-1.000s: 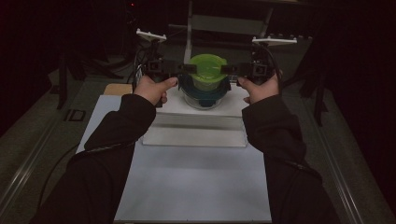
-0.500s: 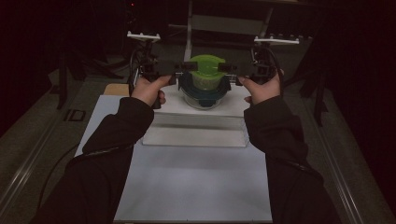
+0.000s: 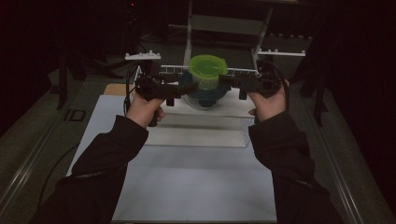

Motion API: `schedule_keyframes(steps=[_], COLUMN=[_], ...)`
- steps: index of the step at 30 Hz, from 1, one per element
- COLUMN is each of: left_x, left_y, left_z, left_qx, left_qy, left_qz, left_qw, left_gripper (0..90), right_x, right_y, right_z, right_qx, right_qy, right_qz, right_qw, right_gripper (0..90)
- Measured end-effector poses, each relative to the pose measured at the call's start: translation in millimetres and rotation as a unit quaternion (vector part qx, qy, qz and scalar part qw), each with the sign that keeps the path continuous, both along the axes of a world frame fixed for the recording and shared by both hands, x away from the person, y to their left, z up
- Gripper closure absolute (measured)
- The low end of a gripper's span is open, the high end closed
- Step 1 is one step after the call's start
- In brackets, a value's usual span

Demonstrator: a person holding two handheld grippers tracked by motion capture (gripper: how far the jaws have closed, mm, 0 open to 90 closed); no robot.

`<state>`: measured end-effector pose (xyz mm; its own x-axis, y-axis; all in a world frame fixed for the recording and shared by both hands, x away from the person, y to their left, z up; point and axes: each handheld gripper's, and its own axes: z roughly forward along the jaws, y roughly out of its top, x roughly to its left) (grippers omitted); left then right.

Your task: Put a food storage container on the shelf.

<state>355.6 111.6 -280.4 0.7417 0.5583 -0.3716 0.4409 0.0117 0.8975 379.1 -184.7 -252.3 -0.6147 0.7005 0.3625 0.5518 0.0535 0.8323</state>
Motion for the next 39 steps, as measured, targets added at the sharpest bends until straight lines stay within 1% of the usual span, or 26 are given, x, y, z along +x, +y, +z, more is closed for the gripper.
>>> schedule_keyframes(steps=[1,2,3,8,9,10,11,12,13,14,15,16,17,18,19,20,21,22,23,24,25,26,29,30,36,39], left_x=[-6.7,-6.7,-13.8,-25.8,-32.6,-32.6,-39.4,-39.4,-45.0,-45.0,-50.8,-50.8,-57.0,-57.0,-62.5,-62.5,-67.5,-67.5,-71.7,-71.7,-75.5,-75.5,-82.7,-82.7,-92.2,-96.4], left_y=[-1.2,-1.2,-2.3,-2.4,-2.9,-2.9,-4.1,-4.1,-5.1,-5.1,-6.0,-6.0,-7.0,-7.0,-7.6,-7.6,-8.4,-8.4,-10.0,-10.0,-10.7,-10.7,-13.1,-13.1,-18.6,-20.6], left_z=[-5.3,-5.3,-11.5,-24.7,-31.5,-31.5,-38.0,-38.0,-44.3,-44.3,-50.1,-50.1,-56.0,-56.0,-62.4,-62.4,-70.5,-70.5,-79.0,-79.0,-87.3,-87.3,-101.6,-101.6,-116.4,-123.5], left_qx=[0.013,0.013,0.019,0.023,0.022,0.022,0.027,0.027,0.032,0.032,0.033,0.033,0.037,0.037,0.043,0.043,0.045,0.045,0.051,0.051,0.051,0.051,0.057,0.057,0.068,0.072], left_qy=[-0.007,-0.007,-0.018,-0.026,-0.037,-0.037,-0.043,-0.043,-0.041,-0.041,-0.039,-0.039,-0.043,-0.043,-0.045,-0.045,-0.046,-0.046,-0.044,-0.044,-0.042,-0.042,-0.039,-0.039,-0.041,-0.038], left_qz=[-0.007,-0.007,-0.014,-0.019,-0.023,-0.023,-0.026,-0.026,-0.035,-0.035,-0.044,-0.044,-0.047,-0.047,-0.05,-0.05,-0.053,-0.053,-0.058,-0.058,-0.062,-0.062,-0.069,-0.069,-0.081,-0.089], left_qw=[0.9999,0.9999,0.9996,0.9992,0.9988,0.9988,0.9984,0.9984,0.998,0.998,0.9978,0.9978,0.9973,0.9973,0.9968,0.9968,0.9965,0.9965,0.9961,0.9961,0.9959,0.9959,0.9952,0.9952,0.9936,0.9927], left_gripper=[0.0,0.0,0.0,0.0,0.0,0.0,0.0,0.0,0.0,0.0,0.0,0.0,0.0,0.0,0.0,0.0,0.0,0.0,0.0,0.0,0.0,0.0,0.0,0.0,0.0,0.0], right_x=[-5.5,-5.5,-11.5,-21.6,-26.8,-26.8,-32.4,-32.4,-37.8,-37.8,-42.7,-42.7,-47.4,-47.4,-52.1,-52.1,-56.6,-56.6,-60.4,-60.4,-63.9,-63.9,-70.1,-70.1,-80.7,-86.2], right_y=[-0.7,-0.7,-1.2,-4.5,-6.1,-6.1,-7.5,-7.5,-9.7,-9.7,-11.7,-11.7,-13.4,-13.4,-15.0,-15.0,-16.9,-16.9,-18.7,-18.7,-20.6,-20.6,-23.6,-23.6,-27.8,-30.4], right_z=[-4.2,-4.2,-9.8,-23.1,-31.0,-31.0,-39.7,-39.7,-48.7,-48.7,-58.2,-58.2,-68.0,-68.0,-78.1,-78.1,-88.5,-88.5,-99.1,-99.1,-109.6,-109.6,-128.5,-128.5,-149.4,-161.5], right_qx=[0.002,0.002,-0.003,0.004,0.006,0.006,0.005,0.005,0.011,0.011,0.015,0.015,0.015,0.015,0.009,0.009,0.01,0.01,0.008,0.008,0.011,0.011,0.009,0.009,0.012,0.018], right_qy=[-0.003,-0.003,-0.006,-0.005,-0.003,-0.003,-0.004,-0.004,-0.005,-0.005,-0.005,-0.005,-0.009,-0.009,-0.012,-0.012,-0.014,-0.014,-0.013,-0.013,-0.008,-0.008,0.002,0.002,0.003,0.014], right_qz=[0.007,0.007,0.011,0.022,0.027,0.027,0.033,0.033,0.039,0.039,0.044,0.044,0.047,0.047,0.05,0.05,0.055,0.055,0.057,0.057,0.059,0.059,0.062,0.062,0.059,0.06], right_qw=[1.0,1.0,0.9999,0.9997,0.9996,0.9996,0.9994,0.9994,0.9992,0.9992,0.9989,0.9989,0.9987,0.9987,0.9986,0.9986,0.9983,0.9983,0.9982,0.9982,0.9982,0.9982,0.998,0.998,0.9982,0.9979], right_gripper=[20.5,20.5,20.5,20.5,20.5,20.5,20.4,20.4,20.5,20.5,20.5,20.5,20.5,20.5,20.6,20.6,20.5,20.5,20.5,20.5,20.5,20.5,20.5,20.5,20.6,20.6])
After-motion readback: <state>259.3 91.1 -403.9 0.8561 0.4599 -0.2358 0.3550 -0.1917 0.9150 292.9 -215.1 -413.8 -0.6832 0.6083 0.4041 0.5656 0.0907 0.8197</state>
